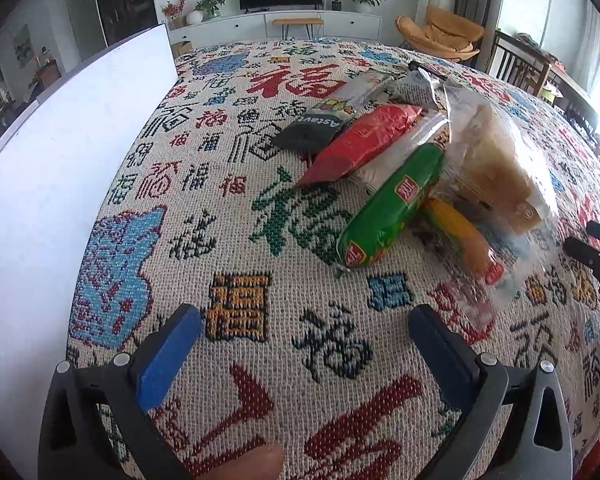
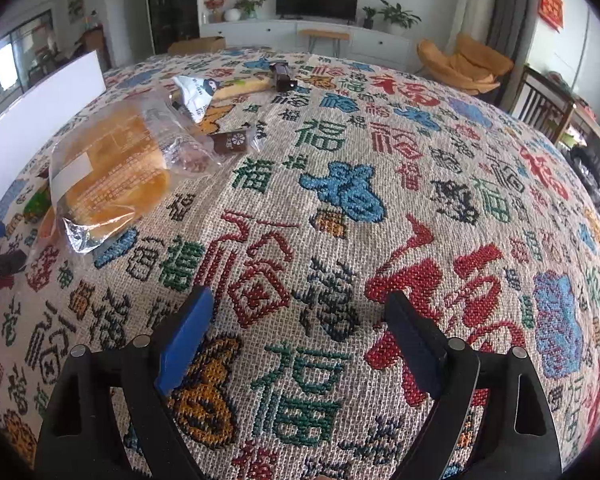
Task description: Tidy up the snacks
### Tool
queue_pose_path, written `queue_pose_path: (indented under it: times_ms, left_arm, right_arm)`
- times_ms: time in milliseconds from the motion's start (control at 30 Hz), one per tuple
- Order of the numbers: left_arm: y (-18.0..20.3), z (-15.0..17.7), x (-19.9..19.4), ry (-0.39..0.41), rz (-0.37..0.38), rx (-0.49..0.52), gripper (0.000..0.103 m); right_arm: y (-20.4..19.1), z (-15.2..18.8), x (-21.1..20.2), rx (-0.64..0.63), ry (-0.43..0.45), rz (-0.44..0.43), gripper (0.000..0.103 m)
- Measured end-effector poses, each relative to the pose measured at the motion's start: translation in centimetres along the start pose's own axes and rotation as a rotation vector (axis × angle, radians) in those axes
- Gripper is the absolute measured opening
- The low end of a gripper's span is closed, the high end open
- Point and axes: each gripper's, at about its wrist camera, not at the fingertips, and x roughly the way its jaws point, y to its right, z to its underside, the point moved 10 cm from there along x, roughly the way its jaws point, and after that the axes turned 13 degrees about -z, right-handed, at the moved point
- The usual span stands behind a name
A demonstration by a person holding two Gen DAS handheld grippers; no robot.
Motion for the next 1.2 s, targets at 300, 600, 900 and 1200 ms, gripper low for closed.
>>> queue_pose_path:
  times_ms: [300,600,900,1200]
  left_arm:
    - [-0.32,-0.54,0.33,0.037,-0.005,-0.025,0.103]
    - [-0.23,-0.51,0.32,0.038,-0.006,-0.025,0.103]
    - [-0.19,-0.47,0.29,0.038,-0.007,-0.026,0.103]
    - [-0.3,-0.09,0.06,0.018,-0.024,-0.034,0.103]
  right_arm:
    - [0.46,-0.14,0.12,0.021,-0.002,-0.008,0.094]
    - [0.56,-0.26,0.25,0.022,-0.002,-0.008,0.094]
    - [0.54,-0.25,0.27,0.022,-0.002,-0.007,0.094]
    - [0.54,-0.26,0.28,0.023,-0.001,-0.008,0.094]
